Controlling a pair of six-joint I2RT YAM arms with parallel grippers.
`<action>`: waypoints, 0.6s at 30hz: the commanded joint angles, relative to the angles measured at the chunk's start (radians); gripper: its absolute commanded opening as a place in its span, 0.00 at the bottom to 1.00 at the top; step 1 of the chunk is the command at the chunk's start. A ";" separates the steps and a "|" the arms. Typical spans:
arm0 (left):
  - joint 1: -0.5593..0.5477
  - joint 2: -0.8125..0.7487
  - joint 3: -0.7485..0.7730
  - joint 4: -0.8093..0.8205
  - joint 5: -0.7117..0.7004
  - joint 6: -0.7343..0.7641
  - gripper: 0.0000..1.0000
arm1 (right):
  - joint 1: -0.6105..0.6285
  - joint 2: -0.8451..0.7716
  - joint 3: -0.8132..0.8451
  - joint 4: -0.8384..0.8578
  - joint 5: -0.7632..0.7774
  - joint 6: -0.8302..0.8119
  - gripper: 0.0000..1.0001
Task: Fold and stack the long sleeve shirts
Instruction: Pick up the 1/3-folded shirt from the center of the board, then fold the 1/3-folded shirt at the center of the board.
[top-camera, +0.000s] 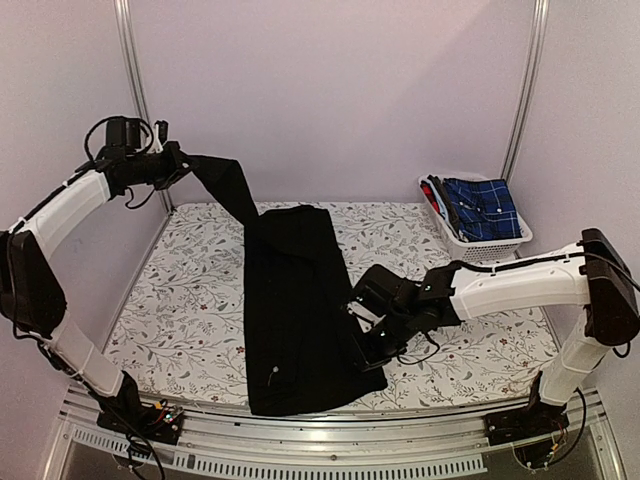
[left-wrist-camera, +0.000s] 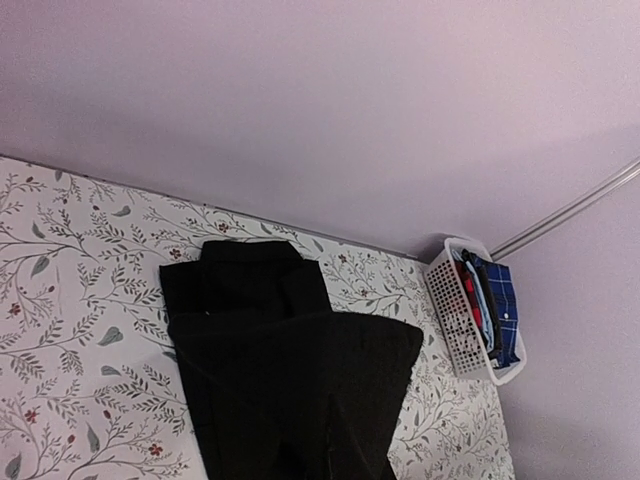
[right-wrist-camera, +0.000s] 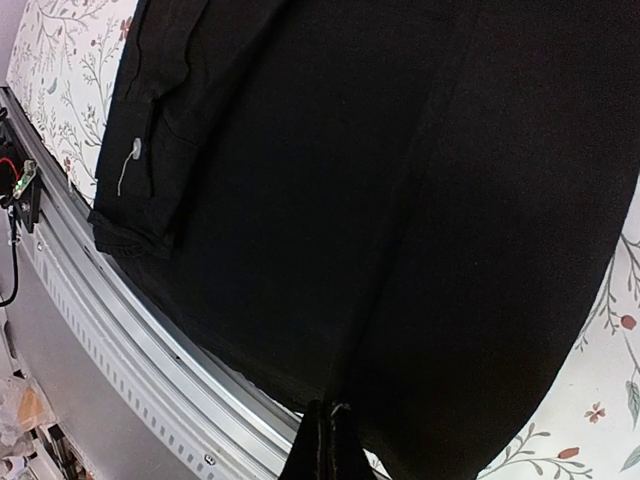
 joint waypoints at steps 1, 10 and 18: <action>0.017 0.000 0.022 0.041 0.008 0.023 0.00 | 0.007 0.035 0.054 0.010 -0.040 -0.038 0.00; 0.017 0.098 0.205 0.104 0.066 0.020 0.00 | 0.006 0.068 0.117 -0.007 -0.024 -0.054 0.00; 0.004 0.161 0.288 0.139 0.125 0.011 0.00 | 0.006 0.068 0.095 -0.002 -0.009 -0.049 0.00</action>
